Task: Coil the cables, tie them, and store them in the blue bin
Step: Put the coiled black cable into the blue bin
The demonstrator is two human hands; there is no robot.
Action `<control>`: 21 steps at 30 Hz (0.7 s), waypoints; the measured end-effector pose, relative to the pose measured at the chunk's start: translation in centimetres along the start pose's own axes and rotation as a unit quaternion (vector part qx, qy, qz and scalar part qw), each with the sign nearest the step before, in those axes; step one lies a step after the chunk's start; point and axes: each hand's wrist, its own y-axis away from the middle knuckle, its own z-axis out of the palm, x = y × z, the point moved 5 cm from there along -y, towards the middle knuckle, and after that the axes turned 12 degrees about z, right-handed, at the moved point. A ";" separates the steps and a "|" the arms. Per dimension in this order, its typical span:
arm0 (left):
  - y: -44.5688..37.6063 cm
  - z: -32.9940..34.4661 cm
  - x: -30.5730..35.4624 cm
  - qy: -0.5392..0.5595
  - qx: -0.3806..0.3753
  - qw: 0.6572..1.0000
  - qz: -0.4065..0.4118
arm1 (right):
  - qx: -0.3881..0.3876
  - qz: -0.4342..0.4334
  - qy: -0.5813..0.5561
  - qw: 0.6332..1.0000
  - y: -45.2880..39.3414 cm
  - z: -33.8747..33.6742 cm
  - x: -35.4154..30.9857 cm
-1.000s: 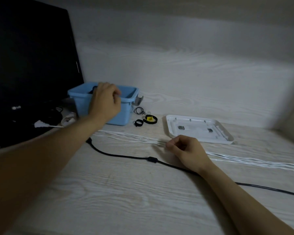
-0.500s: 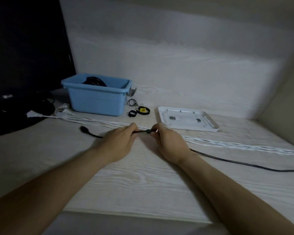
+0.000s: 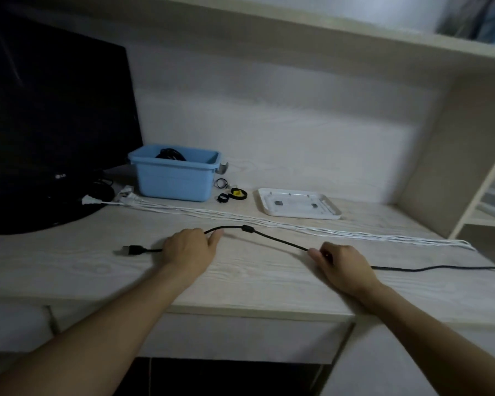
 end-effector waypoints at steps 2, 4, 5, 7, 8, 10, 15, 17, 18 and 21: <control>1.2 -0.5 0.4 0.007 -0.019 1.000 -0.017 | -0.032 0.034 0.004 0.999 1.6 -2.2 3.4; 2.5 -1.4 1.4 0.039 -0.037 0.998 -0.032 | -0.044 0.090 0.036 0.994 3.5 -5.0 6.9; 3.0 -1.8 2.0 0.055 -0.040 0.997 -0.036 | -0.047 0.116 0.049 0.991 4.3 -6.0 8.4; 4.2 -2.8 3.5 0.078 -0.039 0.995 -0.041 | -0.038 0.161 0.067 0.984 6.3 -7.6 11.0; 4.7 -3.4 4.2 0.090 -0.040 0.994 -0.040 | -0.031 0.180 0.077 0.980 7.4 -8.3 11.6; 6.4 -4.3 6.3 0.129 -0.051 0.990 -0.038 | -0.011 0.218 0.092 0.971 10.1 -10.0 13.0; 9.0 -5.3 10.6 0.281 -0.082 0.956 0.000 | -0.002 0.313 0.074 0.947 15.3 -10.9 15.1; 10.4 -4.9 12.4 0.406 -0.104 0.908 -0.001 | -0.043 0.349 0.083 0.933 17.6 -9.6 15.5; 11.4 -4.6 13.4 0.468 -0.124 0.875 -0.010 | -0.071 0.371 0.085 0.922 18.9 -8.9 15.4; 13.8 -4.3 15.5 0.554 -0.143 0.820 0.020 | -0.181 0.407 0.052 0.894 21.9 -6.4 14.0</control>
